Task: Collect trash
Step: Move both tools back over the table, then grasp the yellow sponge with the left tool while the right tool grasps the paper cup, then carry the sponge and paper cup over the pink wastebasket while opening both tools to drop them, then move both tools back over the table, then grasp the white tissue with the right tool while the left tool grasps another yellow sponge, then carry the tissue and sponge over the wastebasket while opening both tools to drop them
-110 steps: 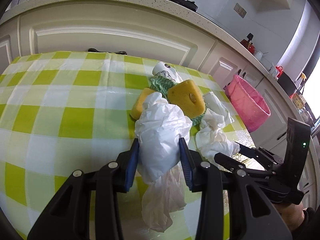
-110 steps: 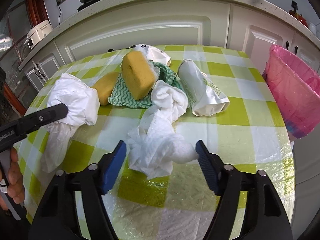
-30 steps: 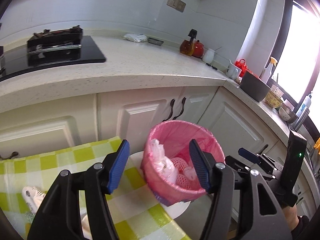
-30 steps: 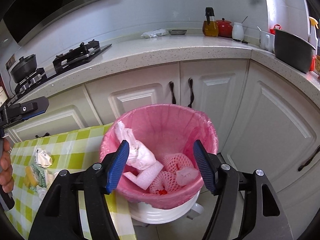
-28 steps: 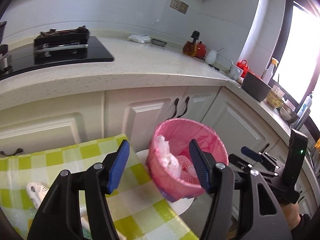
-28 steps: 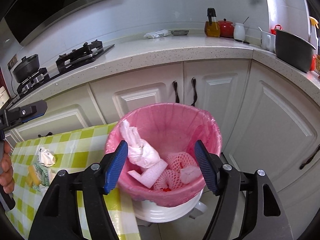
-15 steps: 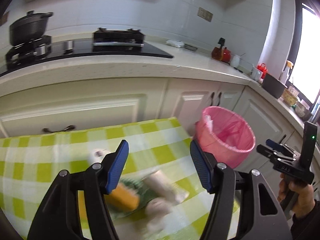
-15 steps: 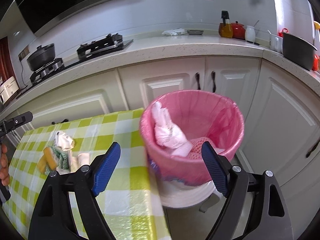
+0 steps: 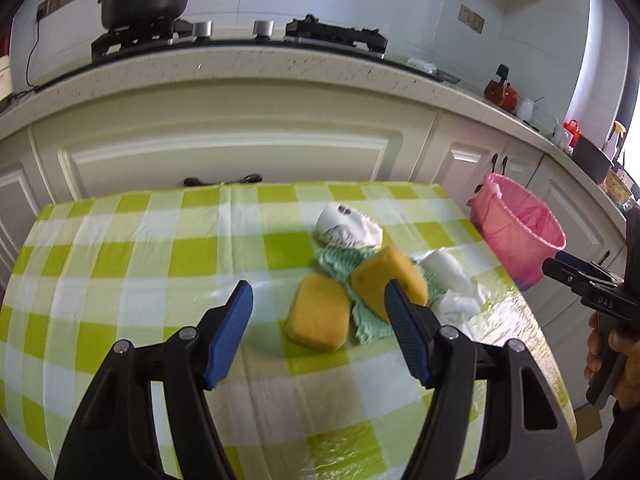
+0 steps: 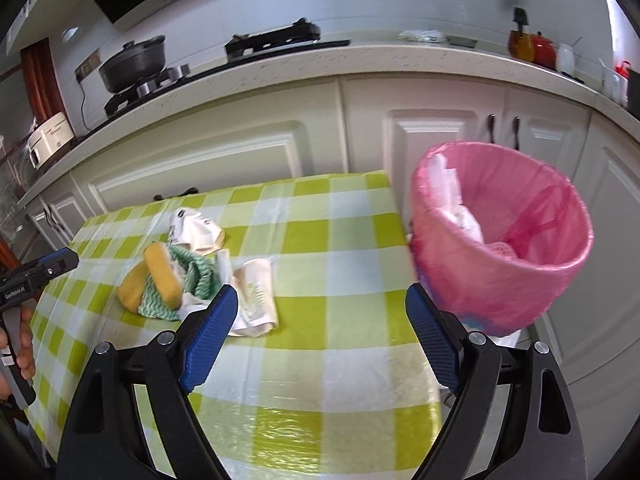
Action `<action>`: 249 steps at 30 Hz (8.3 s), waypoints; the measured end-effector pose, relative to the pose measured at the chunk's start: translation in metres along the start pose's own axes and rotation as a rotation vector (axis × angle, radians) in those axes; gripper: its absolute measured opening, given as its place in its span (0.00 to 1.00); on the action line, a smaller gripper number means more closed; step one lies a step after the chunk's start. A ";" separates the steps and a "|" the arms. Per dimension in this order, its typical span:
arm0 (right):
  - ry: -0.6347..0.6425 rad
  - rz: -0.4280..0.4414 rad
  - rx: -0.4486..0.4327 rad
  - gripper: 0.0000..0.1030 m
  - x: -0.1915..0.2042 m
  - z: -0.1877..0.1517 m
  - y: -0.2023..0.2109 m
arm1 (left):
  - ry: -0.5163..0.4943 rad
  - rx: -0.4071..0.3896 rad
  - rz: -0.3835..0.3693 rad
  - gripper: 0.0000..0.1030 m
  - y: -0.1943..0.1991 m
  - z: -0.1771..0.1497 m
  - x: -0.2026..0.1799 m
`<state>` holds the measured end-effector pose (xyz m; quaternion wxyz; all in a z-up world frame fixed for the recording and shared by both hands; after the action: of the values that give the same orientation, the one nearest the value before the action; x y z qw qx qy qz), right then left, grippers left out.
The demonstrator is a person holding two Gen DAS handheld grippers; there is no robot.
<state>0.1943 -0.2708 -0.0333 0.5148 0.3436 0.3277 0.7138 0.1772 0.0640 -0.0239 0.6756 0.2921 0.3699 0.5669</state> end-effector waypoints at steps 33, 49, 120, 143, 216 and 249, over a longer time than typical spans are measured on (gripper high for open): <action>0.103 0.058 0.250 0.40 0.058 0.019 -0.105 | -0.065 0.163 0.002 0.46 -0.084 -0.017 -0.008; 0.069 0.041 0.148 0.38 0.043 0.013 -0.062 | -0.010 0.122 0.047 0.38 -0.051 -0.023 0.009; -0.194 -0.279 -0.211 0.56 -0.203 0.090 0.068 | -0.312 0.026 -0.333 0.55 -0.092 0.191 -0.354; -0.176 -0.238 -0.273 0.69 -0.124 0.046 0.099 | -0.198 -0.115 -0.161 0.58 0.012 0.101 -0.192; 0.021 0.077 0.101 0.36 0.038 -0.012 -0.047 | -0.232 0.179 0.035 0.57 -0.094 0.012 -0.069; -0.099 -0.067 -0.081 0.36 -0.105 0.058 0.044 | -0.264 -0.031 -0.167 0.53 -0.037 0.124 -0.212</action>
<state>0.2441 -0.3768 0.0185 0.5673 0.3464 0.2840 0.6910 0.2829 -0.1483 0.0509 0.7676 0.3217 0.2921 0.4711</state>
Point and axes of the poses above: each gripper's, at about its wrist camera, not at the fingertips, and y roughly against the way its jaws point, x to its left, z to its top, the point moved 3 cm from there along -y, roughly the way its jaws point, and after that the axes turned 12 degrees about x, right-handed, at the moved point
